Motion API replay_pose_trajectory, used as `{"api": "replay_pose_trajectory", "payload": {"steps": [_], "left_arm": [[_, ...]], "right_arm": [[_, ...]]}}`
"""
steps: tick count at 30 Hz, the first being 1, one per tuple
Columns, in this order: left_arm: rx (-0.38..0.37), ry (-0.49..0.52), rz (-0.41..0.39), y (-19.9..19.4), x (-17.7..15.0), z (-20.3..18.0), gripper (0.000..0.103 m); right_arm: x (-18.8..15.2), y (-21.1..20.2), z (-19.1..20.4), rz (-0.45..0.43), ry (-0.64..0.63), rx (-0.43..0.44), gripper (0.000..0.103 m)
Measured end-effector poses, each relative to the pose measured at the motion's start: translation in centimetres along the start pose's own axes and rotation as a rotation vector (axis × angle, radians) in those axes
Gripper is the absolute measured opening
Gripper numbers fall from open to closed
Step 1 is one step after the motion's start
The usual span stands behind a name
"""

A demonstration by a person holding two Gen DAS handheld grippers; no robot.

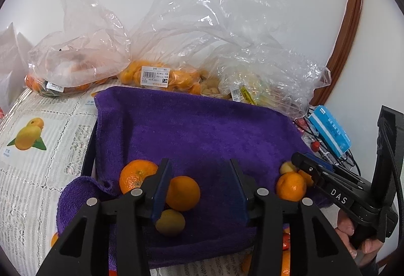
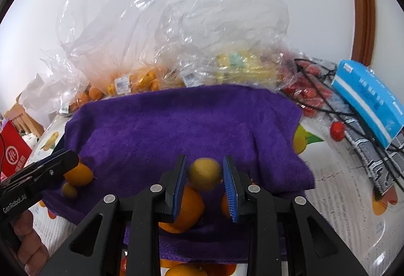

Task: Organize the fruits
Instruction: 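Open the left tool to drop the orange while the right tool releases the kiwi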

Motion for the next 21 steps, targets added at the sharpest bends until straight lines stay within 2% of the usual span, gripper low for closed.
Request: {"api": "replay_pose_trajectory", "payload": {"steps": [2, 4, 6, 15, 20, 21], "left_arm": [[0.002, 0.007, -0.012, -0.3, 0.0, -0.2, 0.047], [0.017, 0.020, -0.019, -0.4, 0.0, -0.4, 0.048], [0.037, 0.031, -0.025, -0.4, -0.1, -0.5, 0.048], [0.068, 0.018, -0.094, -1.5, 0.4, -0.1, 0.048], [0.101, 0.022, -0.110, -1.7, 0.3, 0.1, 0.048], [0.102, 0.019, -0.110, -1.7, 0.3, 0.1, 0.048]], "right_arm": [[0.3, -0.6, 0.0, -0.022, 0.002, -0.008, 0.035], [0.6, -1.3, 0.0, -0.051, 0.003, -0.003, 0.041], [0.8, -1.8, 0.1, -0.079, -0.003, -0.009, 0.042], [1.3, -2.7, -0.5, -0.096, 0.022, 0.004, 0.042], [2.1, -5.2, -0.6, -0.184, 0.016, -0.014, 0.042], [2.1, -5.3, -0.6, -0.175, 0.014, -0.014, 0.036]]}}
Point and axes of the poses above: each gripper's, at about its wrist camera, not at the fingertips, and y roughly the way its jaws point, z to its left, x to its top, the point moved 6 cm from there along y, roughly the way its jaws point, and after that the axes turned 5 degrees about x, right-handed, at the moved point
